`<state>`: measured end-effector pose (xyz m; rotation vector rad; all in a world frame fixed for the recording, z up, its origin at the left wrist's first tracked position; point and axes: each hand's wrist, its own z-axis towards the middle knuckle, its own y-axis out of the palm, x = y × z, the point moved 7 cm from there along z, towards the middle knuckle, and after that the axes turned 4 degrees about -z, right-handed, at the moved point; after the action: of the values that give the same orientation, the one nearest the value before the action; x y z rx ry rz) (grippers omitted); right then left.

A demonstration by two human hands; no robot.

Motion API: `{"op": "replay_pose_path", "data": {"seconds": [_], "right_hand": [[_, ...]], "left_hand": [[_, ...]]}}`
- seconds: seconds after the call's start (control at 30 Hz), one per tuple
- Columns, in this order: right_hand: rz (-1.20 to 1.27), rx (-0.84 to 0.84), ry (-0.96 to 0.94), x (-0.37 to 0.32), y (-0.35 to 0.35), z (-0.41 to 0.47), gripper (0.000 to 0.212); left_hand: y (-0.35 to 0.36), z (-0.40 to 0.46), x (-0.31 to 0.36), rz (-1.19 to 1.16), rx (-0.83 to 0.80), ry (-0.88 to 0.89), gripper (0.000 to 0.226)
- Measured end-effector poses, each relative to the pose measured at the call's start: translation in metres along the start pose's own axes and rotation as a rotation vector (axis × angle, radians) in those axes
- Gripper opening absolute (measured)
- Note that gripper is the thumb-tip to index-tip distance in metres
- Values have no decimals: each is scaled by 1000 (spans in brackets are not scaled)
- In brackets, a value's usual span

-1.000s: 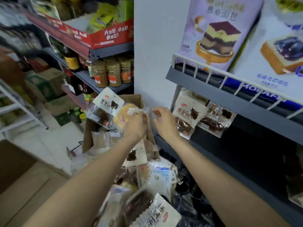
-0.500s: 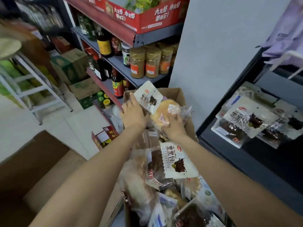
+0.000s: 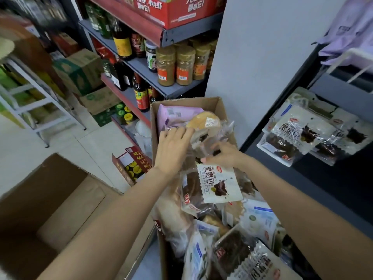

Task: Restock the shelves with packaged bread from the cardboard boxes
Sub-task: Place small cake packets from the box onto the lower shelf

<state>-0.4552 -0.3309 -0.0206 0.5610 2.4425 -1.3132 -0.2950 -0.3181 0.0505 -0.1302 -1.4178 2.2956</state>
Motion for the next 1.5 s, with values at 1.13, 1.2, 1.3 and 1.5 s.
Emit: {"op": "replay_pose_path", "data": {"seconds": [1.13,1.2,1.3,1.5], "right_hand": [[-171,823,165,209,-179,-219,36],[-163,836,132,215,-184,-209,38],[-180,900,86,216,-192,-198,40],[253,863,40,222,-203,-166,22]], "left_hand": [[4,22,251,-864,-172,-238,19],[15,22,246,-899,-218,-266,21],[23,22,246,-984,-281,-277,31],[53,26,260,-1112,-368,-362,7]]}}
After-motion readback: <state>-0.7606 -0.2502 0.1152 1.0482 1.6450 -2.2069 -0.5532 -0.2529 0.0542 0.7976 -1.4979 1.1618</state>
